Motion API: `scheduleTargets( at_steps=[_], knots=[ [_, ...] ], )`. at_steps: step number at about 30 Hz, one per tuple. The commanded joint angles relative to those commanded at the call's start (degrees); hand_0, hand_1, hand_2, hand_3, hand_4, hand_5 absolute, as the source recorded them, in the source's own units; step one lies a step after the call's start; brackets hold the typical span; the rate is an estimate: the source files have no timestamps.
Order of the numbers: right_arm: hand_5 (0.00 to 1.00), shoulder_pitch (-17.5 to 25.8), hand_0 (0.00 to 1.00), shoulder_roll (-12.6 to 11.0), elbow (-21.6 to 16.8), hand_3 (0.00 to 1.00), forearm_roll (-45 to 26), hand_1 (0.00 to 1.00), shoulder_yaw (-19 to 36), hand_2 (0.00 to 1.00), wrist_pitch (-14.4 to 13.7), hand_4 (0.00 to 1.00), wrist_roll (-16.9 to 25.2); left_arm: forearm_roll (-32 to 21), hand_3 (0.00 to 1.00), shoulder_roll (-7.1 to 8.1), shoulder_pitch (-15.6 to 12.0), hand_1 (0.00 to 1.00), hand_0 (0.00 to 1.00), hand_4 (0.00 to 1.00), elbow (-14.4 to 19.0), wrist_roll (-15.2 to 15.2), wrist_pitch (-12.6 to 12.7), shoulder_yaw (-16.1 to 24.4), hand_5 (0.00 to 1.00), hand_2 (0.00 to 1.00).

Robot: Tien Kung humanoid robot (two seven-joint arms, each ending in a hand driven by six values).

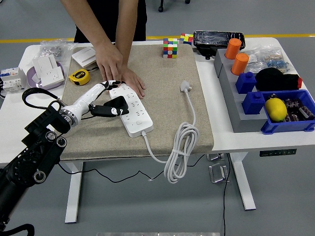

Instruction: Pick up the plug,place it near the board,insert it into the board,press the button

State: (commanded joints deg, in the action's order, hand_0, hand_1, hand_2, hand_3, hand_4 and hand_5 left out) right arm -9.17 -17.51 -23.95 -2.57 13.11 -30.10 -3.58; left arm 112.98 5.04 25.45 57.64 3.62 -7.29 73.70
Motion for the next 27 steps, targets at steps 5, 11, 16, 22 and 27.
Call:
scheduleTargets(
  at_steps=[5, 11, 16, 22, 27],
  knots=[
    [0.998, -0.1, 0.819, 0.0, 0.0, 0.756, 0.0, 0.786, 0.0, 0.750, 0.0, 0.998, 0.0, 4.7, 0.851, -0.44, 0.9, 0.873, 0.858, 0.856, -2.2, 1.0, 2.1, -0.1, 0.140, 0.840],
    [0.998, -0.1, 0.820, 0.0, 0.0, 0.756, -0.1, 0.786, -0.2, 0.750, 0.0, 0.998, 0.0, 9.2, 0.824, -0.98, 1.4, 0.831, 0.795, 0.860, -4.6, 1.2, 4.5, -0.1, 0.144, 0.805],
    [0.998, -0.1, 0.820, 0.0, 0.0, 0.756, -0.1, 0.786, -0.2, 0.750, -0.1, 0.998, 0.0, 11.1, 0.824, -1.30, 1.7, 0.831, 0.795, 0.860, -5.8, 1.2, 5.4, -0.2, 0.144, 0.805],
    [0.998, -0.2, 0.819, -0.1, 0.0, 0.756, -0.1, 0.787, -0.3, 0.750, -0.1, 0.998, 0.0, 11.9, 0.810, -1.52, 1.9, 0.793, 0.731, 0.879, -7.0, 1.0, 5.7, -0.2, 0.169, 0.775],
    [0.998, -0.1, 0.820, 0.0, 0.0, 0.756, -0.1, 0.787, -0.4, 0.750, -0.1, 0.998, 0.0, 12.3, 0.706, -1.60, 1.9, 0.718, 0.643, 0.877, -7.7, 1.1, 6.0, -0.3, 0.192, 0.646]
  ],
)
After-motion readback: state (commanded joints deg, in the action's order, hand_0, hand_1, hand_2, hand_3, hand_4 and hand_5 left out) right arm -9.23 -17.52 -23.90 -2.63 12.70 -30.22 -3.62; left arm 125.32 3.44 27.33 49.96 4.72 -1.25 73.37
